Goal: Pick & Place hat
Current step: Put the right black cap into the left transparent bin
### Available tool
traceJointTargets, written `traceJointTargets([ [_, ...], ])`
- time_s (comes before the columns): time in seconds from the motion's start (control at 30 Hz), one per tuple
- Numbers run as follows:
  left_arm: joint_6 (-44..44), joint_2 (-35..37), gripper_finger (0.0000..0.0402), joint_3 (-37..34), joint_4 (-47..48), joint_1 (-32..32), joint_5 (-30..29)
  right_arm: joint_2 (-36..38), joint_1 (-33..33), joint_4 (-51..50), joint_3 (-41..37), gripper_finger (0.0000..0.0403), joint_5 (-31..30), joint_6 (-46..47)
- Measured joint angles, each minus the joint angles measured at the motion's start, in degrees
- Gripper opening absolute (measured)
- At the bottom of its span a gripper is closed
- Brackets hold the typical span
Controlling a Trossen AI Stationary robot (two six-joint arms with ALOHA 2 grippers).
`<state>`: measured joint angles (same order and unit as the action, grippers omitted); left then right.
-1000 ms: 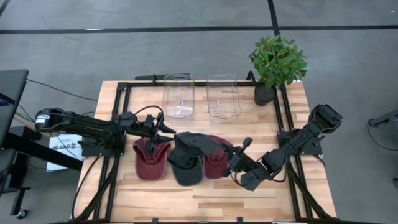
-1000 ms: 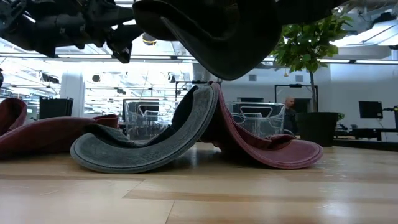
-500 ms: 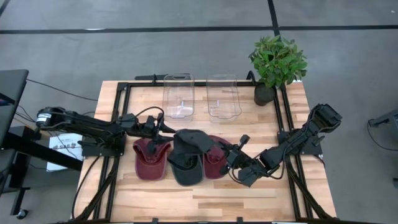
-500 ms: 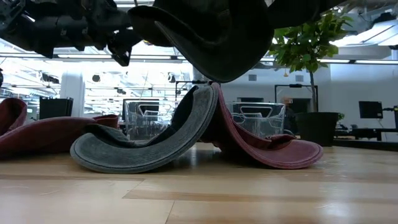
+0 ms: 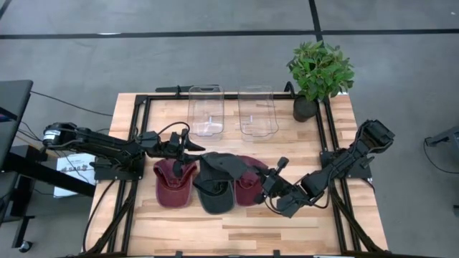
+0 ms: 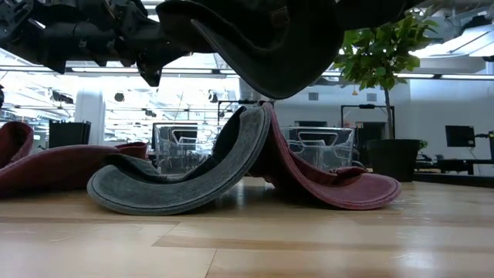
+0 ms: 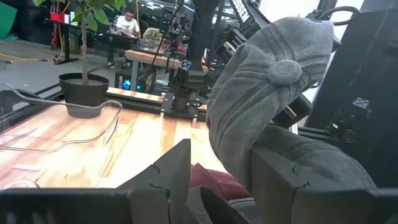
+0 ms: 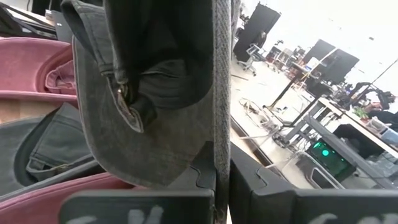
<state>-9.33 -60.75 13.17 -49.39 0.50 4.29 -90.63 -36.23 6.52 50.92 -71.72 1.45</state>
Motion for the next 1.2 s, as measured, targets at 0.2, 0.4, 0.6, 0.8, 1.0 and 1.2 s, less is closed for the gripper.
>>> traceJointTargets([
  [0.2, -0.16, 0.0, 0.0145, 0.0, -0.19, 0.01, -0.02, 0.0, 1.65, 0.4, 0.0, 0.0001, 0.92, 0.39],
  [0.4, -0.19, 0.0, 0.0145, 0.0, -0.42, 0.01, -0.02, -0.44, 2.72, 2.15, 0.0, 0.0001, 1.36, -0.37],
  [0.6, -0.37, 0.0, 0.0145, 0.0, -0.63, 0.01, -0.02, -0.44, 3.0, 2.81, 0.0, 0.0001, 3.01, -0.44],
  [0.8, -1.72, 0.0, 0.0145, 0.0, -0.9, 0.01, -0.04, -0.44, 3.0, 2.93, 0.0, 0.0001, 3.43, -0.44],
  [1.0, -2.15, 0.0, 0.0123, 0.0, -0.9, 0.01, -0.02, -0.45, 3.02, 2.95, 0.0, 0.0001, 3.43, -0.44],
  [1.2, -2.13, 0.0, 0.0051, 0.0, -0.95, 0.01, -0.02, -0.46, 3.03, 2.95, 0.0, 0.0003, 3.55, -0.46],
])
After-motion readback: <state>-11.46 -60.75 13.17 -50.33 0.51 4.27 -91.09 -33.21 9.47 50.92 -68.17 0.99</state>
